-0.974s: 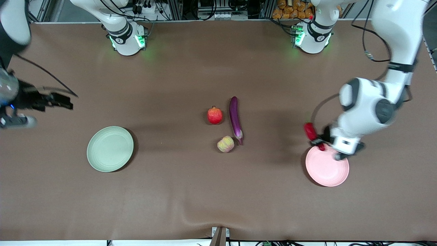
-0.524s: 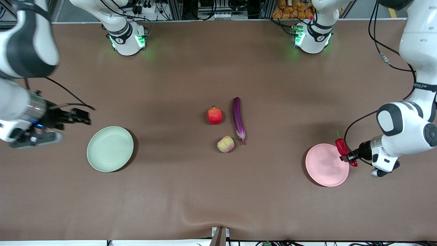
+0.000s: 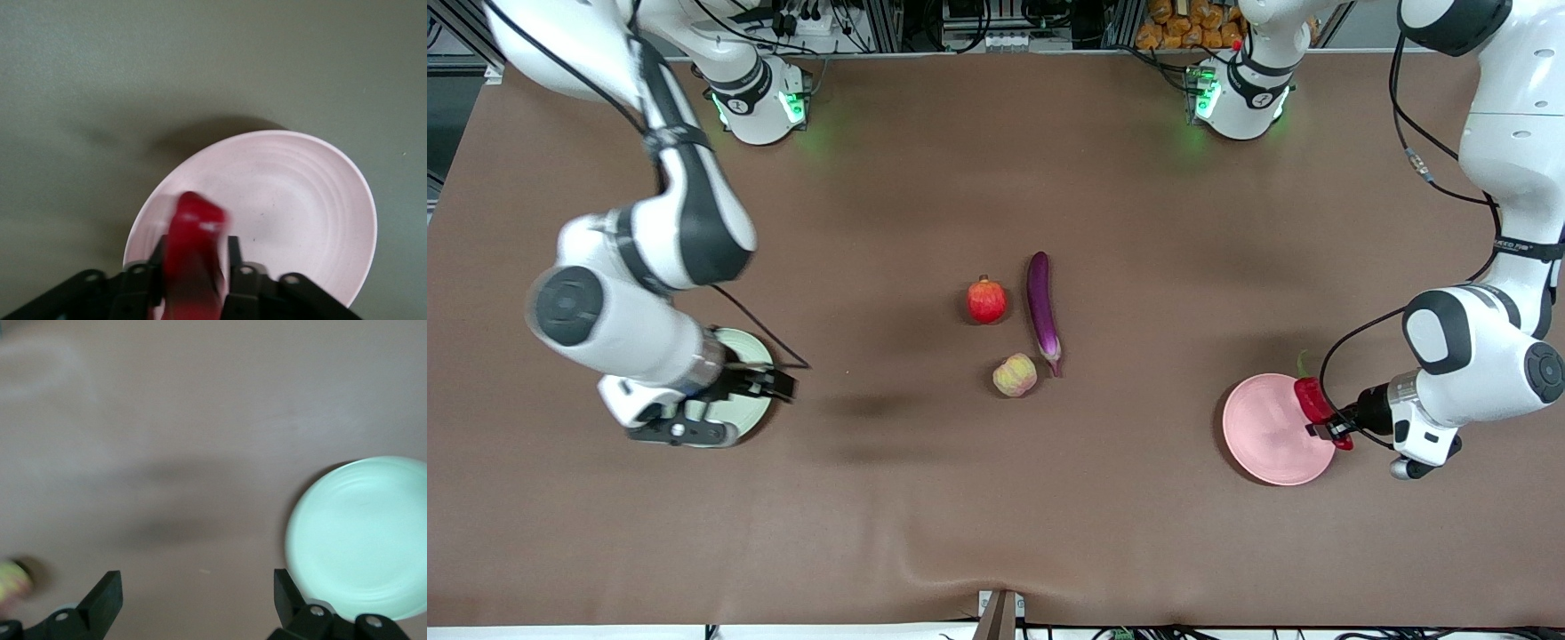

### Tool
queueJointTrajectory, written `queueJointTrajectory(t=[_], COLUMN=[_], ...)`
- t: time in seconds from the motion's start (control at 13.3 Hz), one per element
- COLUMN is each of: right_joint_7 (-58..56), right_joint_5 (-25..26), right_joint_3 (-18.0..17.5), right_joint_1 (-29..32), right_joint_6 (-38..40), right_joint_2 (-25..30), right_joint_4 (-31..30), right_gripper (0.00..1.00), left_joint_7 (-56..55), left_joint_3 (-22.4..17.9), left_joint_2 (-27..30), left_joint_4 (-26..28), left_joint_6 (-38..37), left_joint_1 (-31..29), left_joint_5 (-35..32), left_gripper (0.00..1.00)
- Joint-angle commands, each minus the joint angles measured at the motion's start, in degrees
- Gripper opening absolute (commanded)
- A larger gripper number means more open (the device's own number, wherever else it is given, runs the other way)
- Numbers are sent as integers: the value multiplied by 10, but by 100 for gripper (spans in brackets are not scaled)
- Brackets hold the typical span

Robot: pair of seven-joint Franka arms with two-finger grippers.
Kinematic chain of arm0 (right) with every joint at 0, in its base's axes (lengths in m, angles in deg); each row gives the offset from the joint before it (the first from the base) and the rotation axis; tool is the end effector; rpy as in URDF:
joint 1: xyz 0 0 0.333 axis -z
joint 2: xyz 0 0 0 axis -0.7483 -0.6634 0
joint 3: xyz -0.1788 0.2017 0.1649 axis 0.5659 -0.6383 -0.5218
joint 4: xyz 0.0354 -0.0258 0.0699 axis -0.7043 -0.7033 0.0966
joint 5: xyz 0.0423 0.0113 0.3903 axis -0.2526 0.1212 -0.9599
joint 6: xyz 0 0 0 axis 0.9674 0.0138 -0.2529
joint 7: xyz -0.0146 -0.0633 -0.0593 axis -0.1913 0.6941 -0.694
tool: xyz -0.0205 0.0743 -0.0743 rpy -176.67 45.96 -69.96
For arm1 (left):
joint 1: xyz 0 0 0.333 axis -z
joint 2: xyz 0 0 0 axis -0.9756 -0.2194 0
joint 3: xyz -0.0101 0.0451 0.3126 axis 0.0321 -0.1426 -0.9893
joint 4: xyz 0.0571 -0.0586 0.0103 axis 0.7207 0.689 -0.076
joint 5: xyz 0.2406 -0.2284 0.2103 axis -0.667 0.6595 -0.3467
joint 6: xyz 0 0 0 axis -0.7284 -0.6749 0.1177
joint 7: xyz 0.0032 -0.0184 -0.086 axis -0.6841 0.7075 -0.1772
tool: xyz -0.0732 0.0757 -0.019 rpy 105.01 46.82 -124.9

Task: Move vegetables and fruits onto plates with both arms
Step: 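Release the pepper on the pink plate while the right gripper grasps the peach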

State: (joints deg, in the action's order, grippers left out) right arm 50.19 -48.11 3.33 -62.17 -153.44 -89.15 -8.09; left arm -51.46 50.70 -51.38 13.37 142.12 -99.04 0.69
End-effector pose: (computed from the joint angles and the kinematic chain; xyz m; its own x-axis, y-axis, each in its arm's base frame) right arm 0.6838 0.2042 0.3930 0.9792 -0.2018 0.0225 -0.1982 -0.9739 -0.1107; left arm 0.6994 0.0618 0.2200 0.9032 0.4224 -0.0762 0.4272 -0.8671 0.2562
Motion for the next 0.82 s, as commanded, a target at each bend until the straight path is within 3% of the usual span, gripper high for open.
queueJointTrajectory(t=[0.0,0.37,0.52,0.75], right_joint_7=[182,410,446,479], right_joint_5=[-29,-51,-74,-96], right_joint_3=[2,-5,-8,-9], right_joint_1=[-53,-126,-149,-177], right_joint_6=[-58,-126,-142,-188], right_joint_2=[-72,-172,-208,-242], right_joint_4=[65,152,183,194], right_gripper=[100,100,100,100], left_joint_7=[-4,-15,-47,-178], left_joint_3=[6,40,71,143], left_joint_2=[2,75,106,138], left_joint_4=[-8,-7,-7,13], left_joint_6=[-12,-132,-197,-250], left_joint_1=[-3,9,8,12], left_joint_5=[1,3,4,-9], left_gripper=[100,100,100,100])
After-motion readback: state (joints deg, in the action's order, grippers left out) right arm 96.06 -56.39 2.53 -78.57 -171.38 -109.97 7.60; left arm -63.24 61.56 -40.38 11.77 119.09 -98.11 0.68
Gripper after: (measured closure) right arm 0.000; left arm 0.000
